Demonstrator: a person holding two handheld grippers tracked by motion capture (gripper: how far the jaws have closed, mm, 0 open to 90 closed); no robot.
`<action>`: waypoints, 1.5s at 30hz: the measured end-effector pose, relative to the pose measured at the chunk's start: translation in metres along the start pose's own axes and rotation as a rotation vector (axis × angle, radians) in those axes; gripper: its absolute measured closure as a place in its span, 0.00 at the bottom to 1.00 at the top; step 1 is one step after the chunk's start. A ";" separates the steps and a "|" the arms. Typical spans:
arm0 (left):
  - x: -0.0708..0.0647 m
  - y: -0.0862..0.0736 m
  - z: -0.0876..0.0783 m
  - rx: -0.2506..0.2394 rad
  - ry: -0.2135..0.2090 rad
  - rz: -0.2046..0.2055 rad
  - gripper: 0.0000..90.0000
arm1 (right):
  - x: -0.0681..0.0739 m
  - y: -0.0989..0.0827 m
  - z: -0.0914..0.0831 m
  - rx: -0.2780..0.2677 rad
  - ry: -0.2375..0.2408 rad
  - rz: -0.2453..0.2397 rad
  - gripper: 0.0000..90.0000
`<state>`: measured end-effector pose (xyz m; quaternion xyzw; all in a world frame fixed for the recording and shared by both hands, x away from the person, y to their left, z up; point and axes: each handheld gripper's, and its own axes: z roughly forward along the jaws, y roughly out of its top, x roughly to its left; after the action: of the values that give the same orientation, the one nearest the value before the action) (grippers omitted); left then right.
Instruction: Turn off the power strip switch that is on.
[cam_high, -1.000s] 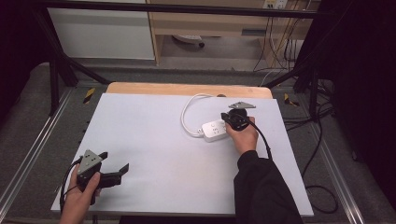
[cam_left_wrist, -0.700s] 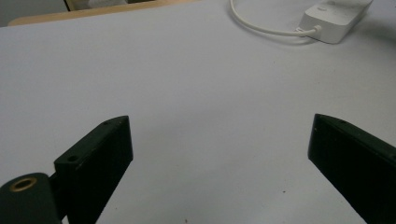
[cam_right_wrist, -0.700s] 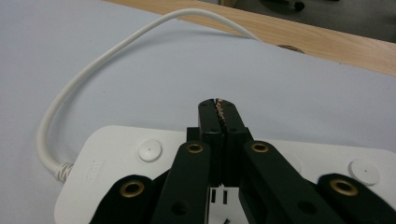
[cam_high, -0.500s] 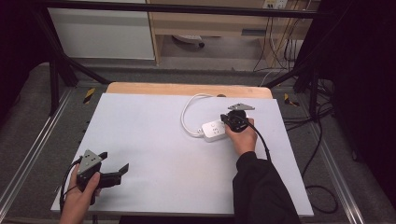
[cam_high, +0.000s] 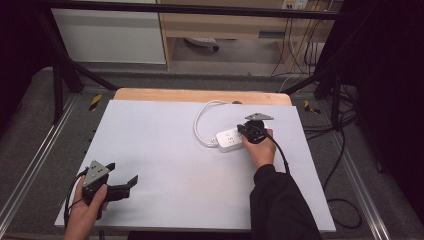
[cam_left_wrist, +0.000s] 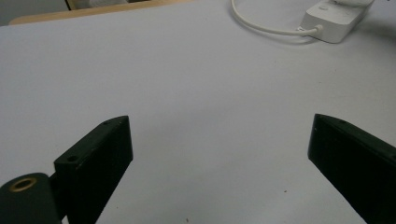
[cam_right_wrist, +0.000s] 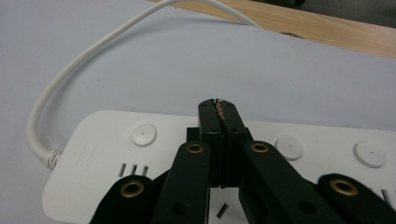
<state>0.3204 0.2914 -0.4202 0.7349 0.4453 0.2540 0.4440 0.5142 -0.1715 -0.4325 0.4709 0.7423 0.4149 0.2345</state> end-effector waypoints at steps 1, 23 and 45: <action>0.000 0.000 0.000 0.001 0.000 0.000 0.07 | 0.000 0.000 0.000 0.000 -0.003 -0.004 1.00; 0.000 0.000 0.000 -0.001 -0.001 0.000 0.07 | 0.002 -0.001 0.005 -0.001 -0.040 -0.013 1.00; -0.001 0.000 -0.001 0.000 -0.001 0.008 0.07 | 0.008 -0.003 0.007 0.022 -0.046 -0.058 1.00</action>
<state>0.3191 0.2909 -0.4193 0.7368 0.4422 0.2551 0.4432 0.5147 -0.1621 -0.4382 0.4610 0.7546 0.3888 0.2585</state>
